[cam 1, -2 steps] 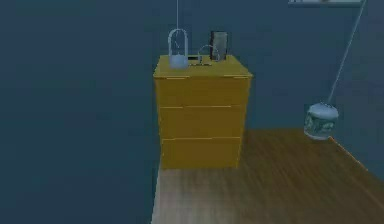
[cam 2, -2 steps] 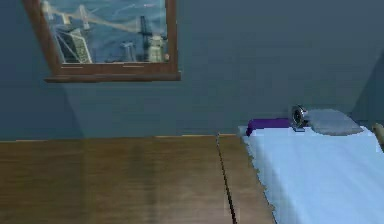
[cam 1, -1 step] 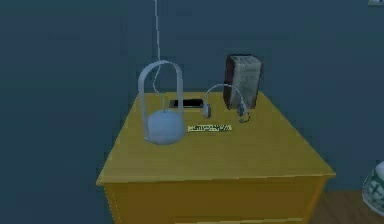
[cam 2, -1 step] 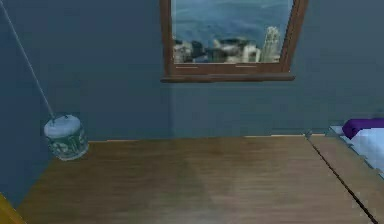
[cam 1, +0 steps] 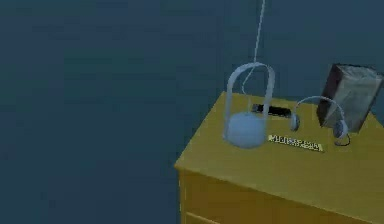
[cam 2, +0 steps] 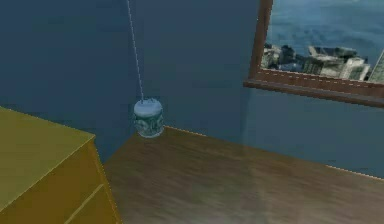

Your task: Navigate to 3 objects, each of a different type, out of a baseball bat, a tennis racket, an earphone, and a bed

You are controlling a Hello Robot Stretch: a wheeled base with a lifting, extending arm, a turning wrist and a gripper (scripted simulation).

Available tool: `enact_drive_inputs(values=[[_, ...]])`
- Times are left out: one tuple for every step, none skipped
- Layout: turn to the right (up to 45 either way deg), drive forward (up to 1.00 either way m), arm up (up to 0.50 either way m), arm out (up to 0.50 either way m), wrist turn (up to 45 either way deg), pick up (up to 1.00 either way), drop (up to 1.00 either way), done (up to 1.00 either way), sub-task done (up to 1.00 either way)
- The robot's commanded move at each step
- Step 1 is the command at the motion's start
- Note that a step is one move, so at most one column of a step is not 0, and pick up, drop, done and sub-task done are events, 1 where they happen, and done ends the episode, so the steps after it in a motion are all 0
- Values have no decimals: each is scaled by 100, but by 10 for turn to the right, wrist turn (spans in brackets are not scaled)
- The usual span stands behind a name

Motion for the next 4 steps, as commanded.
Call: enact_drive_inputs(values=[[0, 5, 0, 0, 0, 0, 0, 0, 0], [360, 0, 0, 0, 0, 0, 0, 0, 0], [0, 0, 0, 0, 0, 0, 0, 0, 100], [450, 0, 0, 0, 0, 0, 0, 0, 0]])
